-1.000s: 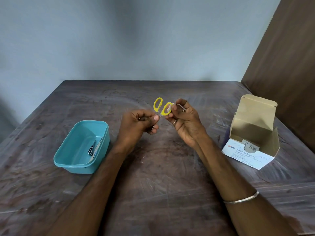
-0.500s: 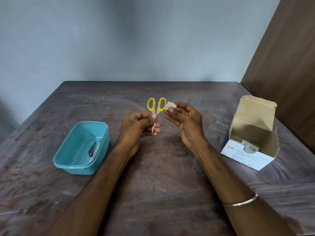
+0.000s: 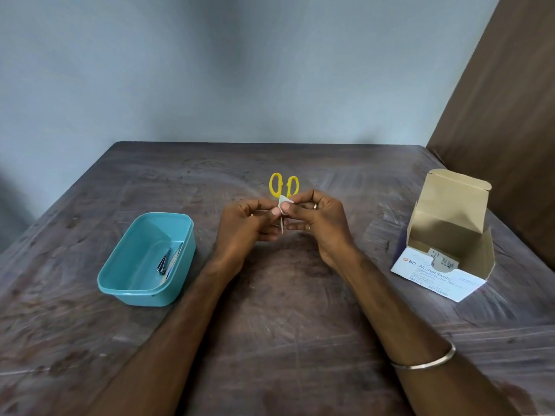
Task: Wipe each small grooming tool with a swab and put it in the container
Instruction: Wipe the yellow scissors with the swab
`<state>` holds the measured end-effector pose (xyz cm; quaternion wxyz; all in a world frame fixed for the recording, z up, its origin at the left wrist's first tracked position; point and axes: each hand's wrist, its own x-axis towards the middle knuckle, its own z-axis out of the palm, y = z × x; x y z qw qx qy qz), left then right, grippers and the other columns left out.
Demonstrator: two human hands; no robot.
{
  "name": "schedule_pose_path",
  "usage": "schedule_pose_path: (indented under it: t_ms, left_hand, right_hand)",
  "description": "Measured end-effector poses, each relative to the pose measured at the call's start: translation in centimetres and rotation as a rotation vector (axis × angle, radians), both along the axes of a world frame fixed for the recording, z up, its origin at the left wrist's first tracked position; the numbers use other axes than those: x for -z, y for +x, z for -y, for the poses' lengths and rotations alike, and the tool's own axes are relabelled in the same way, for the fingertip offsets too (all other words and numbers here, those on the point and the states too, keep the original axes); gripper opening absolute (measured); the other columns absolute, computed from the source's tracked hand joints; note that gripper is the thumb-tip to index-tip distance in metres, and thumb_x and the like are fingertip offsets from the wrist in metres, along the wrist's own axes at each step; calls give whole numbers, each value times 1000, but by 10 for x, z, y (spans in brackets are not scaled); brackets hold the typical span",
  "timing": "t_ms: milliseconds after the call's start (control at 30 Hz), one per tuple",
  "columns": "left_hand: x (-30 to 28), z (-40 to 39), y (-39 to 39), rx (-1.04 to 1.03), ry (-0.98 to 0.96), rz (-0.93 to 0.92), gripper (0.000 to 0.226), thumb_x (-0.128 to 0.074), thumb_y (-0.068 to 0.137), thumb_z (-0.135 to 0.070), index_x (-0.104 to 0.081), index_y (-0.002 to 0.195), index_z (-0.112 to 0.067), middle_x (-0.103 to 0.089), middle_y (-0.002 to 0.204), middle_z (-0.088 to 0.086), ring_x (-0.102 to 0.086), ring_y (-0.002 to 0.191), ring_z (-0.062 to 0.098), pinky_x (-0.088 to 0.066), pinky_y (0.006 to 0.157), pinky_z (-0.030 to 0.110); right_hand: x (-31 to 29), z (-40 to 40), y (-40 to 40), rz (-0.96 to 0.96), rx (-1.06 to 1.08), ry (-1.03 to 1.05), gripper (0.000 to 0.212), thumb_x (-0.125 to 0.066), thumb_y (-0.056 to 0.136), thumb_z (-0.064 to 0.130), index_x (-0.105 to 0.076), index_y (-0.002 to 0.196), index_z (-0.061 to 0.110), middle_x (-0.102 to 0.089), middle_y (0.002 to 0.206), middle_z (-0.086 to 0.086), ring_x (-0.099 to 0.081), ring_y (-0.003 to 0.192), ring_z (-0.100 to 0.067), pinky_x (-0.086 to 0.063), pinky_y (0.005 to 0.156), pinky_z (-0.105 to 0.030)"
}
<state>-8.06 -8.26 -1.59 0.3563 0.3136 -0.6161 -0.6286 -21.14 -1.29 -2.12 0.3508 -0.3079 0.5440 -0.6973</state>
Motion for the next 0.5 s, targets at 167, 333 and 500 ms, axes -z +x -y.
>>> schedule_pose_path:
  t_ms: [167,333,500]
  left_hand:
    - [8,7,-3,-81,-248,240,18,-66,89,-11,-78,85,-24,-74,66,5,-70,59,19,-61,63,34]
    - [4,14,2,-287,-214,168,8,-68,87,-21,-75,91,-23,-74,67,2,-68,53,19,-61,61,42]
    - [2,17,6,-296,-223,96,24,-72,89,-22,-74,110,-11,-73,72,4,-67,51,16,-59,56,33]
  right_hand:
    - [1,0,3,-105,39,0,14,-76,82,-3,-65,89,0,-75,88,-23,-76,78,-31,-61,66,-45]
    - [0,1,1,-64,-33,11,16,-75,80,-8,-65,89,-1,-74,89,-25,-75,80,-39,-63,66,-41]
    - [2,0,3,-86,-177,61,23,-75,78,-12,-63,93,1,-74,92,-25,-73,88,-44,-63,71,-40]
